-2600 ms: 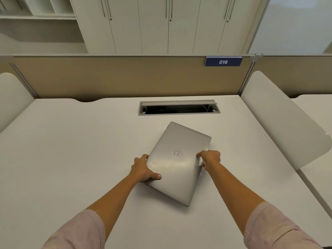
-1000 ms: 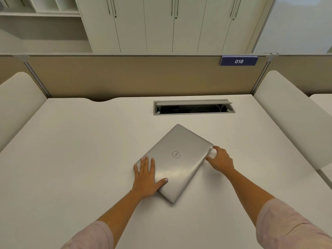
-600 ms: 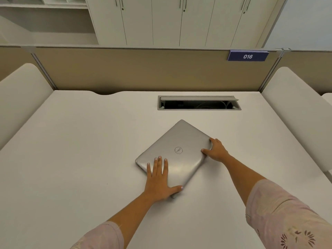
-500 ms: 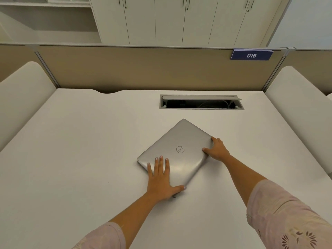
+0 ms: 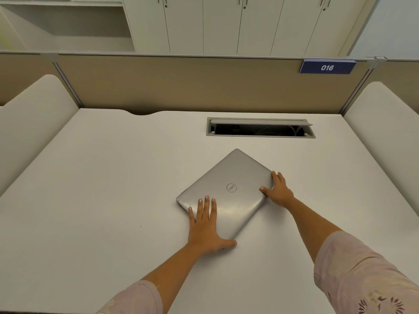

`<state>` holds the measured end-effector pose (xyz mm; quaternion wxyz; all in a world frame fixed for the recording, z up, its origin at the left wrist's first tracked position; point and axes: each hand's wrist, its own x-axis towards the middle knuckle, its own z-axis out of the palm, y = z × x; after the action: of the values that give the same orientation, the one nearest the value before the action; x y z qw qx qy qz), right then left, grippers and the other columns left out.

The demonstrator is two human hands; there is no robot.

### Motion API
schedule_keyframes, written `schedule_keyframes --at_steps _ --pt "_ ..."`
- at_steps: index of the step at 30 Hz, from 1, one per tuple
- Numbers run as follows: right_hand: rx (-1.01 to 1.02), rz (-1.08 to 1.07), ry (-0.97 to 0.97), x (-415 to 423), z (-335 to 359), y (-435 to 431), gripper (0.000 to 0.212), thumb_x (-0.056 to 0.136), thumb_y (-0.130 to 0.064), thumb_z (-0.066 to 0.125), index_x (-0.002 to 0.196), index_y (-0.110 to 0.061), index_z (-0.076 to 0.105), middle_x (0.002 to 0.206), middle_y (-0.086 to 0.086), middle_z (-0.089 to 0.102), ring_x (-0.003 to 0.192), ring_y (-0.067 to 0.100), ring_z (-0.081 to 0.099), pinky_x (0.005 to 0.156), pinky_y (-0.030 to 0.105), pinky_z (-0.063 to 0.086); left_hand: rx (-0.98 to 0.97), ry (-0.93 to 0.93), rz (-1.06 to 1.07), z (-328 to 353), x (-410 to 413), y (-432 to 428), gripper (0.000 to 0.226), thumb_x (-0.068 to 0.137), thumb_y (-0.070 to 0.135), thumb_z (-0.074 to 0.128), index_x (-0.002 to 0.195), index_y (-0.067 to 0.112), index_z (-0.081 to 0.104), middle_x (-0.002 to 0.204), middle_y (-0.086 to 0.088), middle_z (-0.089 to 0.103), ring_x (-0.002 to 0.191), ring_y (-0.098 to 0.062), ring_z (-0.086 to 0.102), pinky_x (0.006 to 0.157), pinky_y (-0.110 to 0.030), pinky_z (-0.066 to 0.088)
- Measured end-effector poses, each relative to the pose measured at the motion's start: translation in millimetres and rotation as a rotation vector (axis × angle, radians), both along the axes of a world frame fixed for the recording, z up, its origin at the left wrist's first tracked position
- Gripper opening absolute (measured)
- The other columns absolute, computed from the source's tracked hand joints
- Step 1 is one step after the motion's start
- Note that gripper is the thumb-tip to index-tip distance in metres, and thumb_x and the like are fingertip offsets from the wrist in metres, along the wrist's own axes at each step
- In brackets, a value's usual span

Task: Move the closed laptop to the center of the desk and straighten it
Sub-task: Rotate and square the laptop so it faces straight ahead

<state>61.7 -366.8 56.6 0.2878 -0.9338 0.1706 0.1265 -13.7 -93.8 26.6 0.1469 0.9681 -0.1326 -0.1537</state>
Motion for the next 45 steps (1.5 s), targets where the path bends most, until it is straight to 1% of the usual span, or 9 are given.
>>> schedule_keyframes --at_steps 3,8,10,15,18,24,31,40,45 --pt "-0.034 0.004 0.004 1 -1 -3 0.086 0.09 -0.05 0.054 0.152 -0.018 0.004 0.16 0.006 0.007 0.143 0.026 0.024 0.113 0.048 0.024 0.0 -0.013 -0.004 -1 0 0 0.137 0.053 0.088 0.049 0.146 0.023 -0.028 0.156 -0.001 -0.033 0.14 -0.022 -0.037 0.11 -0.052 -0.025" --pt "-0.191 0.027 0.054 4 -2 -6 0.087 0.086 -0.061 0.05 0.151 -0.023 0.007 0.158 0.003 0.013 0.138 0.024 0.034 0.115 0.053 0.009 0.008 -0.054 -0.028 -3 3 5 0.133 0.055 0.085 0.048 0.147 0.024 -0.025 0.158 0.0 -0.03 0.14 -0.021 -0.036 0.113 -0.053 -0.023" --pt "-0.211 0.015 0.033 0 -4 -6 0.087 0.083 -0.064 0.051 0.15 -0.024 0.011 0.156 0.003 0.019 0.136 0.024 0.036 0.115 0.054 0.008 0.019 -0.074 -0.045 -4 5 8 0.132 0.055 0.085 0.048 0.148 0.024 -0.024 0.159 0.0 -0.028 0.142 -0.021 -0.034 0.114 -0.054 -0.021" --pt "-0.298 -0.028 -0.053 -19 -13 -3 0.088 0.079 -0.072 0.047 0.148 -0.025 0.019 0.15 0.006 0.032 0.139 0.03 0.024 0.113 0.056 0.011 0.092 -0.129 -0.13 -3 14 25 0.131 0.055 0.085 0.045 0.15 0.022 -0.018 0.161 -0.002 -0.02 0.146 -0.022 -0.025 0.116 -0.056 -0.016" --pt "-0.278 -0.076 -0.108 -34 -21 1 0.088 0.078 -0.075 0.045 0.146 -0.024 0.021 0.147 0.009 0.034 0.14 0.031 0.02 0.113 0.054 0.011 0.119 -0.163 -0.191 -1 23 37 0.128 0.056 0.084 0.045 0.15 0.024 -0.017 0.162 -0.001 -0.018 0.146 -0.02 -0.023 0.116 -0.056 -0.015" --pt "-0.308 -0.135 -0.191 -56 -32 17 0.087 0.08 -0.075 0.042 0.144 -0.018 0.026 0.142 0.011 0.038 0.136 0.031 0.026 0.11 0.05 0.018 0.175 -0.195 -0.301 3 47 61 0.127 0.055 0.087 0.045 0.15 0.029 -0.017 0.162 0.003 -0.016 0.147 -0.016 -0.022 0.115 -0.055 -0.018" --pt "-0.24 -0.283 -0.22 -69 -40 42 0.087 0.078 -0.072 0.049 0.143 -0.017 0.028 0.141 0.009 0.038 0.133 0.032 0.026 0.107 0.05 0.022 0.22 -0.222 -0.366 8 70 80 0.127 0.052 0.093 0.042 0.148 0.037 -0.019 0.162 0.009 -0.013 0.144 -0.015 -0.025 0.112 -0.051 -0.025" --pt "-0.254 -0.402 -0.248 -76 -41 58 0.092 0.072 -0.074 0.055 0.14 -0.016 0.033 0.133 0.011 0.044 0.123 0.035 0.036 0.102 0.05 0.027 0.297 -0.221 -0.411 18 89 90 0.126 0.049 0.095 0.041 0.145 0.044 -0.023 0.159 0.014 -0.016 0.145 -0.02 -0.026 0.109 -0.06 -0.026" --pt "-0.29 -0.33 -0.257 -77 -41 52 0.09 0.072 -0.077 0.052 0.136 -0.016 0.037 0.128 0.011 0.044 0.122 0.033 0.037 0.103 0.05 0.027 0.315 -0.198 -0.377 20 91 92 0.123 0.051 0.092 0.041 0.144 0.045 -0.023 0.161 0.011 -0.015 0.147 -0.02 -0.023 0.108 -0.062 -0.024"
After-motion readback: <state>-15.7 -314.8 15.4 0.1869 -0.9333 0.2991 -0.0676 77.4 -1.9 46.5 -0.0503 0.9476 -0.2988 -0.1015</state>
